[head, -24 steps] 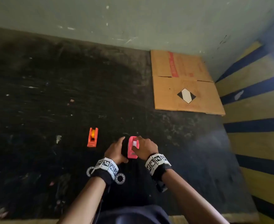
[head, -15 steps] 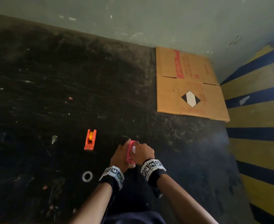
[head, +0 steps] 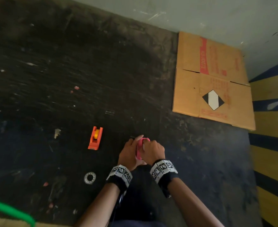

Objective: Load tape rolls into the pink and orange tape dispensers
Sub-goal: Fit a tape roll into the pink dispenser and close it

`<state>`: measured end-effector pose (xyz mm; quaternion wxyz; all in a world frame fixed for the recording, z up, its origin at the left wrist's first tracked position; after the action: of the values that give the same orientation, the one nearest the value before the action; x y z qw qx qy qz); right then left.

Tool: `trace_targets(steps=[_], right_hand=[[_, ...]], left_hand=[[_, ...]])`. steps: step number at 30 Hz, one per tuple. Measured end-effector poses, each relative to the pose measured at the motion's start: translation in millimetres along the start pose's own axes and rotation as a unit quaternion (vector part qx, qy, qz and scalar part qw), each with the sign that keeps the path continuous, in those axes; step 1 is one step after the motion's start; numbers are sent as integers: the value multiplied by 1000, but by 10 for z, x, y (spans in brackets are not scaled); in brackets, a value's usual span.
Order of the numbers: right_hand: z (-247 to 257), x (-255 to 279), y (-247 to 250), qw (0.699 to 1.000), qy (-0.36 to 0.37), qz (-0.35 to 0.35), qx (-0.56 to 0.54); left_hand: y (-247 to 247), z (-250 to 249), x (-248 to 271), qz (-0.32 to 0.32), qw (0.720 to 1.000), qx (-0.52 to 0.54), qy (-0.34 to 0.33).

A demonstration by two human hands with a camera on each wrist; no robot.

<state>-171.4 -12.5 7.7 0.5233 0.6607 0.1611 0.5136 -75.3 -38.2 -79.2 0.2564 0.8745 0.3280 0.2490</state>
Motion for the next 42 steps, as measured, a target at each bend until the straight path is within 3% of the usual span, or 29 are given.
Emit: trace_targets(steps=[6,16,23,25,30,33,36,39,42], right_hand=[[-3,136,-45,999,6,-22,-28],[-68,176,-232,992,-19,-57,-114],[-187,480,-255,969,-13,-116,-217],[-219,568,-196,956,-3,-157,-248],[-288,690,-90,913,30,-219,-342],[-239,774,-27,886,52,-189,-420],[-168,853,25,838,62,-137,-525],[-127,937,67,785,66,-102,-607],[-87,1052,105,738,72,-72,-667]], left_hand=[[94,-152,-19,21,999,-33,-33],[128,-192,-16,47,998,-46,16],[169,-224,47,29,999,34,16],[230,-202,98,0,998,63,29],[581,-252,291,-30,999,23,-38],[752,-385,393,-5,989,137,-45],[838,-542,542,25,956,292,-11],[848,-566,636,30,931,364,30],[854,-574,687,28,903,428,25]])
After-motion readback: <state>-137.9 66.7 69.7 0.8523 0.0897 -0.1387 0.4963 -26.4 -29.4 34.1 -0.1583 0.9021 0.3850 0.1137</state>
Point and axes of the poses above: each hand's wrist, its own x-axis away from the middle knuckle, its own y-axis out of the back of the hand, z = x × y, the point moved 4 cm from there along -x, towards the middle knuckle, and after that the axes turned 6 degrees about -y, right-handed, at the moved point
